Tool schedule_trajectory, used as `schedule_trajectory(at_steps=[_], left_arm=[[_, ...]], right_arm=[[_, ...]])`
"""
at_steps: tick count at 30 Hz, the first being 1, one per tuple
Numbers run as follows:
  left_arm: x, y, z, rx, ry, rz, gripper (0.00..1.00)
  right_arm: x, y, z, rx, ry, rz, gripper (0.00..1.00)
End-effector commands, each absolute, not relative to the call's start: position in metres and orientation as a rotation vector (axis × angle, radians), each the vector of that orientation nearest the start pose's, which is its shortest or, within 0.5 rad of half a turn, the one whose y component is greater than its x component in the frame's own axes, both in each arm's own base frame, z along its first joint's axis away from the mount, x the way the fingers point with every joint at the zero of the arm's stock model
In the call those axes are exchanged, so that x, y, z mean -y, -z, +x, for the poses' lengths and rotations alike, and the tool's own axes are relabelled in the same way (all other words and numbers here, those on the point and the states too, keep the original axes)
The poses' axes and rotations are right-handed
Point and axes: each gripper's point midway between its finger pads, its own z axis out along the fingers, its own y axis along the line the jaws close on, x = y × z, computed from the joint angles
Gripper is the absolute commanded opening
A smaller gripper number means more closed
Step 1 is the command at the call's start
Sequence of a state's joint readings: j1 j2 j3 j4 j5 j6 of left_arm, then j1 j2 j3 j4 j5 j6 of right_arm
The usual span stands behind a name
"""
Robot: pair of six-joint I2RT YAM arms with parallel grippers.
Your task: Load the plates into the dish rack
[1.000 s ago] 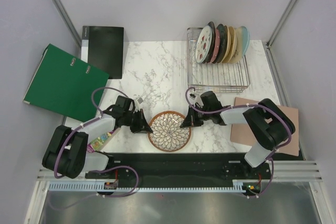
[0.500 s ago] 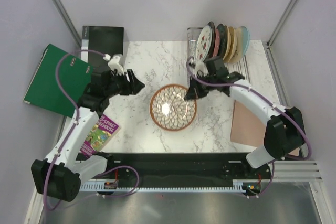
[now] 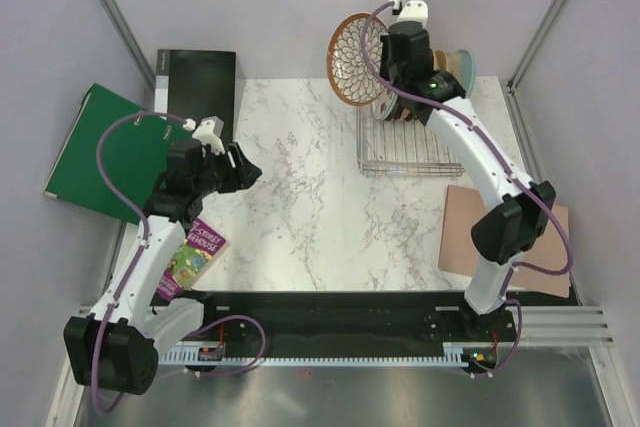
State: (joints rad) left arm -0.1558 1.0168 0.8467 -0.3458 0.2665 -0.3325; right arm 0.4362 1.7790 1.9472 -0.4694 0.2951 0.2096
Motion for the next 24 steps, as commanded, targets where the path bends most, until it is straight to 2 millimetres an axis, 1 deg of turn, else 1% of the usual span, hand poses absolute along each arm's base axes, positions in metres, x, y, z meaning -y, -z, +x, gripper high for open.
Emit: schedule_trajectory(at_steps=[1, 2, 4, 5, 6, 7, 8, 9, 10, 13, 15, 16, 18, 19, 21, 22, 23, 24], left_arm=[[0.109, -0.215, 0.307, -2.066, 0.644, -0.072, 0.64], [0.109, -0.215, 0.307, -2.063, 0.644, -0.065, 0.64], [0.110, -0.214, 0.307, -2.067, 0.645, -0.061, 0.64], [0.109, -0.213, 0.308, -2.070, 0.643, -0.060, 0.64], [0.110, -0.213, 0.309, -2.069, 0.647, -0.056, 0.64], [0.110, -0.213, 0.309, -2.068, 0.648, -0.054, 0.64], [0.110, -0.213, 0.309, -2.068, 0.646, -0.051, 0.64], [0.110, -0.212, 0.309, -2.071, 0.645, -0.050, 0.64], [0.110, -0.209, 0.310, -2.077, 0.642, -0.051, 0.64], [0.111, -0.205, 0.309, -2.089, 0.648, -0.043, 0.64], [0.112, -0.204, 0.310, -2.091, 0.656, -0.041, 0.64], [0.113, -0.201, 0.310, -2.099, 0.659, -0.041, 0.64], [0.114, -0.200, 0.310, -2.102, 0.663, -0.039, 0.64], [0.114, -0.200, 0.310, -2.102, 0.664, -0.040, 0.64], [0.114, -0.200, 0.311, -2.102, 0.661, -0.040, 0.64], [0.114, -0.199, 0.312, -2.105, 0.659, -0.041, 0.64], [0.114, -0.198, 0.313, -2.108, 0.659, -0.042, 0.64], [0.113, -0.198, 0.313, -2.109, 0.654, -0.045, 0.64]], right_arm=[[-0.143, -0.431, 0.506, -1.526, 0.174, 0.383, 0.00], [-0.144, -0.425, 0.510, -1.533, 0.220, 0.363, 0.00], [-0.140, -0.424, 0.515, -1.510, 0.283, 0.384, 0.00], [-0.137, -0.414, 0.519, -1.515, 0.336, 0.407, 0.00], [-0.134, -0.412, 0.521, -1.517, 0.385, 0.390, 0.00], [-0.133, -0.413, 0.522, -1.500, 0.392, 0.410, 0.00], [-0.130, -0.406, 0.526, -1.501, 0.426, 0.420, 0.00], [-0.129, -0.405, 0.526, -1.501, 0.463, 0.411, 0.00], [-0.129, -0.406, 0.529, -1.483, 0.465, 0.428, 0.00], [-0.129, -0.395, 0.539, -1.483, 0.514, 0.422, 0.00], [-0.128, -0.391, 0.544, -1.487, 0.526, 0.416, 0.00], [-0.130, -0.383, 0.549, -1.498, 0.539, 0.401, 0.00], [-0.130, -0.379, 0.554, -1.502, 0.554, 0.396, 0.00], [-0.134, -0.370, 0.559, -1.514, 0.563, 0.380, 0.00], [-0.133, -0.366, 0.563, -1.517, 0.580, 0.376, 0.00], [-0.136, -0.354, 0.569, -1.535, 0.604, 0.362, 0.00], [-0.135, -0.356, 0.571, -1.529, 0.615, 0.371, 0.00], [-0.134, -0.352, 0.574, -1.533, 0.629, 0.374, 0.00]])
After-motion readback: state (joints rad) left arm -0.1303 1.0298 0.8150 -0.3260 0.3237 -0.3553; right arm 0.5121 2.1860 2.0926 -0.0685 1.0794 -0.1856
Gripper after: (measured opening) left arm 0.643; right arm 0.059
